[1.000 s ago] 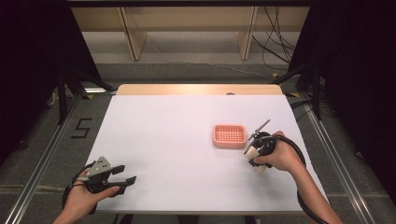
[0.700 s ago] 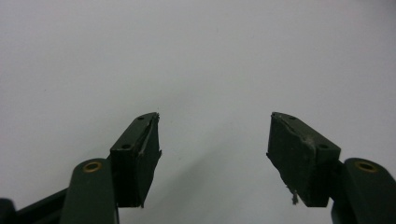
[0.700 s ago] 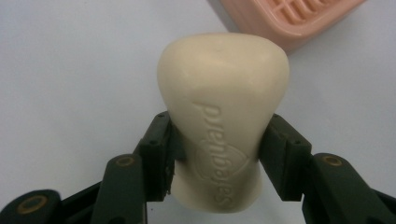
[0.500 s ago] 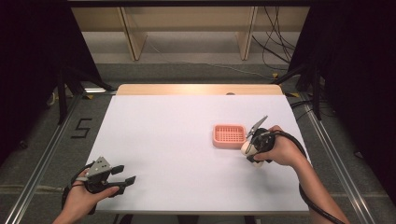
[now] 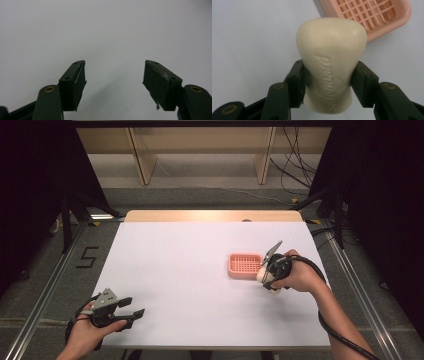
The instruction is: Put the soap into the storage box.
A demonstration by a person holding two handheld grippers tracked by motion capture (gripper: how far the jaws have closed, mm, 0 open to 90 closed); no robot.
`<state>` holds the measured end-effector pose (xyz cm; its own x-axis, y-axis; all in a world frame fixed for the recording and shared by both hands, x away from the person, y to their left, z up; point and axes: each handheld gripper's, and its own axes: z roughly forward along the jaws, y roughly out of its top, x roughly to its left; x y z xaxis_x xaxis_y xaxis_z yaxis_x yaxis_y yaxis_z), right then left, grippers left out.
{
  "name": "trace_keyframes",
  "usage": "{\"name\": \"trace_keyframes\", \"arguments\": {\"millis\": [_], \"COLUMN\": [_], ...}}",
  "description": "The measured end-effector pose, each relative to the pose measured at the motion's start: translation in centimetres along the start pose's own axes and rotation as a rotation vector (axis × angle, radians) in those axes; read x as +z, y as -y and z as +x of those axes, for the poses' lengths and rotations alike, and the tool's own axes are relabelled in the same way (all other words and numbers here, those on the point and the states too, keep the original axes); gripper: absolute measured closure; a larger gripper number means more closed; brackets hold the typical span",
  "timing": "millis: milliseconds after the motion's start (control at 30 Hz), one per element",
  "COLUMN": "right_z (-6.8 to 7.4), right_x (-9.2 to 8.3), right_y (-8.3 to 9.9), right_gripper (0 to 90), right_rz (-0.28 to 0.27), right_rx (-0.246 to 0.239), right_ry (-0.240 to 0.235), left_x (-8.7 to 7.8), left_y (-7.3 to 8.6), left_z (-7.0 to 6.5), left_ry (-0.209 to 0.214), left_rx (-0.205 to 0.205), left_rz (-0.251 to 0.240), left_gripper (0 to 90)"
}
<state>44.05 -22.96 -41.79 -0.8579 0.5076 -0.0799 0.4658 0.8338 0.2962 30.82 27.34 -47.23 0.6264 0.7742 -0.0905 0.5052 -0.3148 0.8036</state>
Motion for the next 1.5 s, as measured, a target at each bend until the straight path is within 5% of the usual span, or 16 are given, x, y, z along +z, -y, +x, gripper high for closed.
{"name": "trace_keyframes", "arguments": {"millis": [1500], "right_z": [-2.1], "right_x": [-0.7], "right_y": [-4.9], "right_gripper": [50.3], "right_rz": [0.020], "right_rx": [-0.097], "right_ry": [0.021], "left_x": [-0.2], "left_y": [0.1], "left_z": [0.2], "left_ry": [-0.005], "left_rx": [-0.001], "left_rz": [0.001], "left_gripper": [33.7]}}
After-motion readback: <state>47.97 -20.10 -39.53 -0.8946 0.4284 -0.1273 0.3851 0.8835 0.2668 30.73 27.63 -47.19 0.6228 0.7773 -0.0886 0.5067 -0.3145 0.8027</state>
